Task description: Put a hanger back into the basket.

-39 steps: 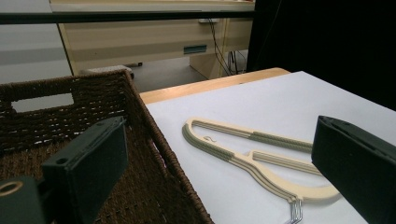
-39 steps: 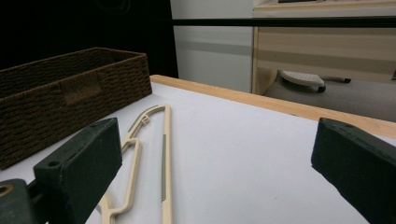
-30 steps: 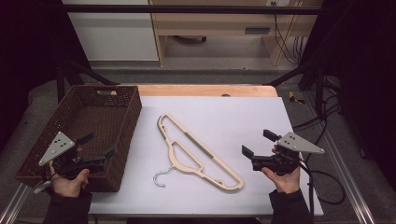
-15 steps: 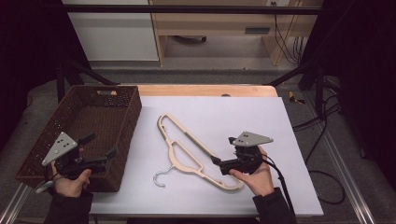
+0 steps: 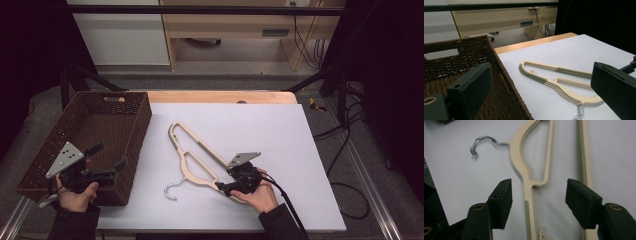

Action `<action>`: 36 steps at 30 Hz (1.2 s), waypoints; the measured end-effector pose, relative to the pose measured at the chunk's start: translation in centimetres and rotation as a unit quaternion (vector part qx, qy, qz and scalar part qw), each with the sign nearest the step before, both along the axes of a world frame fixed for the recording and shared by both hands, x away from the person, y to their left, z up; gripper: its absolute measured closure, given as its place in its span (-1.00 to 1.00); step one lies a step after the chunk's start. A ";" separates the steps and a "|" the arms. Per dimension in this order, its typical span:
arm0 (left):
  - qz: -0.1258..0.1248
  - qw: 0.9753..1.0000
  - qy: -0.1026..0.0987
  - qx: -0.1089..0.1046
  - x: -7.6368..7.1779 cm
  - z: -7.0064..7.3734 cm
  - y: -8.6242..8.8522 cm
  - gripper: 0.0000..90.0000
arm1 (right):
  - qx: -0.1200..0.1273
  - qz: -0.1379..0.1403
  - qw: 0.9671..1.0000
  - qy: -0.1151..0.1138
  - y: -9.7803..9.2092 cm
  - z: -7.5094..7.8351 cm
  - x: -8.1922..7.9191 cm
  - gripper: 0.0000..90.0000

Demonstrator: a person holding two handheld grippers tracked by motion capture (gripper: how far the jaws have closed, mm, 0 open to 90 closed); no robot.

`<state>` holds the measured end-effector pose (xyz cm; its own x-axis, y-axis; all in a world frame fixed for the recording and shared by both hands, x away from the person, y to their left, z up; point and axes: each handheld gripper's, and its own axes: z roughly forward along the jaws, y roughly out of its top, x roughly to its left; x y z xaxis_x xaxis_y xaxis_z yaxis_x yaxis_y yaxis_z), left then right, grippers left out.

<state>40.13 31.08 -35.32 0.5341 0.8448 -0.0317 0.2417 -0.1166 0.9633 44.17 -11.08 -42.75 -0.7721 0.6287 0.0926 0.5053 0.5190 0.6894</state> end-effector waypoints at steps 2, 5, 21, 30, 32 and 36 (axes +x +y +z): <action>-0.002 1.000 0.001 -0.001 0.0 0.0 0.0 -0.92 | -0.002 0.001 1.000 0.009 0.2 -0.6 0.0 0.00; -0.003 1.000 -0.001 0.001 -0.1 0.1 -0.1 -0.92 | -0.015 0.004 0.999 0.033 0.5 -1.6 0.1 0.09; -0.015 1.000 -0.002 0.012 -0.3 0.2 -1.0 -0.92 | -0.072 0.038 0.994 0.073 1.1 -3.4 0.1 0.64; -0.021 1.000 -0.001 0.016 -0.3 0.1 -1.5 -0.92 | -0.068 0.035 0.994 0.075 0.9 -3.3 0.2 0.74; -0.021 1.000 -0.001 0.015 -0.3 0.1 -1.5 -0.91 | -0.067 0.034 0.994 0.075 0.8 -3.2 0.3 0.74; -0.022 1.000 0.000 0.017 -0.3 0.1 -1.6 -0.91 | -0.069 0.036 0.994 0.073 0.7 -3.1 0.3 0.74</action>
